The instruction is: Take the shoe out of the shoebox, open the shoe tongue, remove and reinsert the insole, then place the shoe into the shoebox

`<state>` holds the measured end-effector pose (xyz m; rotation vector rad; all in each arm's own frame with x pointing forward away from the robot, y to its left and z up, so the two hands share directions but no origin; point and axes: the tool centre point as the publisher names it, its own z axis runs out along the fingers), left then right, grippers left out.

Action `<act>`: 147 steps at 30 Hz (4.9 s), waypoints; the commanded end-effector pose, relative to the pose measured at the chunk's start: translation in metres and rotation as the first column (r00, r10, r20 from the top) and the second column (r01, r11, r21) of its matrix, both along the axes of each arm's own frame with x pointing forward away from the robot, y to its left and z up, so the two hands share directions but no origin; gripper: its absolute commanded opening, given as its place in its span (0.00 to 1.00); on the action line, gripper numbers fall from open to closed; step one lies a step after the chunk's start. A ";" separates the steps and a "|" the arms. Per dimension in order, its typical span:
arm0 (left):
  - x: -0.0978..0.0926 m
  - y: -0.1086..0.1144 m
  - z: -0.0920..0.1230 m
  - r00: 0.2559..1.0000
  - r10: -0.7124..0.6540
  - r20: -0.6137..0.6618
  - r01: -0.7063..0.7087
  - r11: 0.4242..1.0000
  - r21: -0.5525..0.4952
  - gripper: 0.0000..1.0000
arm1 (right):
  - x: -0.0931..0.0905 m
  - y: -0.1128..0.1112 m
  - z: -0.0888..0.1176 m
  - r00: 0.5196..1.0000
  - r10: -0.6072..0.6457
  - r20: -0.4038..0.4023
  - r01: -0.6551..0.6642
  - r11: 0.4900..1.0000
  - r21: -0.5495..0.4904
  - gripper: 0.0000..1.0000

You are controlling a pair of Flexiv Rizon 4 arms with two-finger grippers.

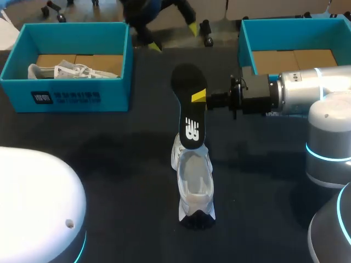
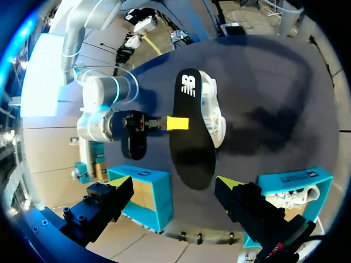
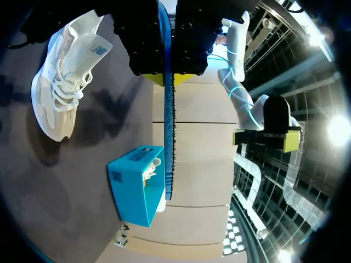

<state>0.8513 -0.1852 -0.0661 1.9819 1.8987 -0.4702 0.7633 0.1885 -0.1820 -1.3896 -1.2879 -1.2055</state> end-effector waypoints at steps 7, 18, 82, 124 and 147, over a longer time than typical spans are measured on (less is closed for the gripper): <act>0.007 -0.020 0.000 0.999 -0.007 -0.036 0.023 0.890 0.456 1.00 | -0.001 0.002 0.000 1.000 -0.003 0.000 0.003 1.000 -0.003 0.00; 0.006 -0.038 0.002 0.996 -0.017 -0.092 0.061 0.870 0.490 1.00 | -0.001 0.002 0.000 1.000 -0.003 0.000 0.003 1.000 -0.003 0.00; -0.044 0.062 -0.051 0.937 0.017 -0.348 -0.228 0.786 -0.575 1.00 | -0.001 0.002 0.000 1.000 -0.003 0.000 0.003 1.000 -0.003 0.00; -0.040 0.044 -0.116 0.968 0.090 -0.234 -0.234 0.662 -0.712 1.00 | -0.001 0.002 0.000 1.000 -0.003 0.000 0.003 1.000 -0.003 0.00; -0.041 0.009 -0.123 0.973 0.117 -0.201 -0.232 0.549 -0.803 1.00 | -0.001 0.002 0.000 1.000 -0.003 0.000 0.003 1.000 -0.003 0.00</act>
